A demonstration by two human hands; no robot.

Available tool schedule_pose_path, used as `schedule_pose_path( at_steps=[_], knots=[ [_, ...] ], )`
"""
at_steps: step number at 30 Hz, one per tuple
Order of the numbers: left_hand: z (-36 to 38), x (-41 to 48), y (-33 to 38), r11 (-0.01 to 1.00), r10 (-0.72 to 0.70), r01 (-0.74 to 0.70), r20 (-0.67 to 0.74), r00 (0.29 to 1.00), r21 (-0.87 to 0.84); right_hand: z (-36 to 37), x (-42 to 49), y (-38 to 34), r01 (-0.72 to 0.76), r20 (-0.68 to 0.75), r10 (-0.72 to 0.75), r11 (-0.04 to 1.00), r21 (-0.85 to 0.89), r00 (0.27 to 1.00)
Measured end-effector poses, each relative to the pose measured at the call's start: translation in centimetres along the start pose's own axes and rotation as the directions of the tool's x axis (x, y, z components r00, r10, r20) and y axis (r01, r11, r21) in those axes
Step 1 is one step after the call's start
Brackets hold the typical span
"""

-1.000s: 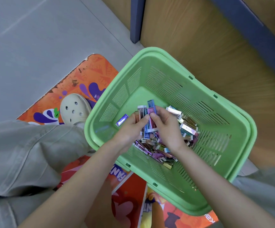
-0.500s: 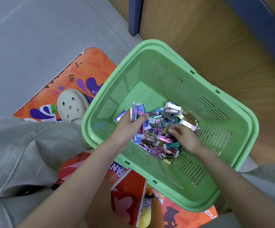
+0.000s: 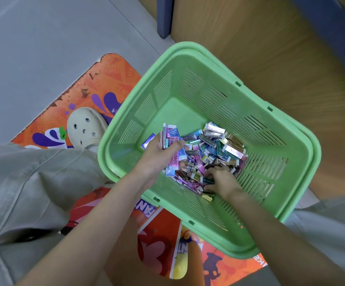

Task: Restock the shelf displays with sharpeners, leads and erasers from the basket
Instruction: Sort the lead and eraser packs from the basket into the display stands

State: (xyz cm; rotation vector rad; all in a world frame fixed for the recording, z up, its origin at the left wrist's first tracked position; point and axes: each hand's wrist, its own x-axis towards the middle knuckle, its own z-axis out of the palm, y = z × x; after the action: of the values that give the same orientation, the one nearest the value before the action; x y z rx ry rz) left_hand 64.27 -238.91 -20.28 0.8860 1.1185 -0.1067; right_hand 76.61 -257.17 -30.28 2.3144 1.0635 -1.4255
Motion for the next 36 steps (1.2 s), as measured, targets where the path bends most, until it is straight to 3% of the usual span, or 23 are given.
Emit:
schedule_pose_path(
  at_steps=[6,10,14,18,25,36],
  knots=[
    [0.3,-0.2,0.1,0.998,-0.011,0.009,0.035,0.999,0.066,-1.2,-0.4,0.5,-0.033,-0.032,0.040,0.983,0.181,0.999],
    [0.6,-0.5,-0.1,0.992,-0.054,0.056,-0.021,0.998,0.112,-2.8,-1.6,-0.1,-0.004,-0.078,0.033,0.938,0.347,0.996],
    [1.0,-1.3,-0.6,0.994,-0.074,0.082,-0.103,0.992,0.077,-5.3,-3.6,-2.3,0.128,-0.215,0.000,0.803,0.582,0.977],
    [2.1,-2.6,-0.3,0.999,-0.024,0.020,-0.131,0.991,-0.032,-8.7,-6.7,-4.8,0.309,-0.321,-0.104,0.647,0.697,0.941],
    [4.5,-6.5,1.8,0.988,0.131,-0.134,-0.033,0.991,-0.082,-11.5,-12.9,-6.5,0.453,-0.421,-0.196,0.564,0.690,0.885],
    [6.9,-13.2,5.8,0.931,0.268,-0.315,0.241,0.933,0.184,-15.4,-21.8,-3.8,0.527,-0.497,-0.269,0.684,0.505,0.825]
  ],
)
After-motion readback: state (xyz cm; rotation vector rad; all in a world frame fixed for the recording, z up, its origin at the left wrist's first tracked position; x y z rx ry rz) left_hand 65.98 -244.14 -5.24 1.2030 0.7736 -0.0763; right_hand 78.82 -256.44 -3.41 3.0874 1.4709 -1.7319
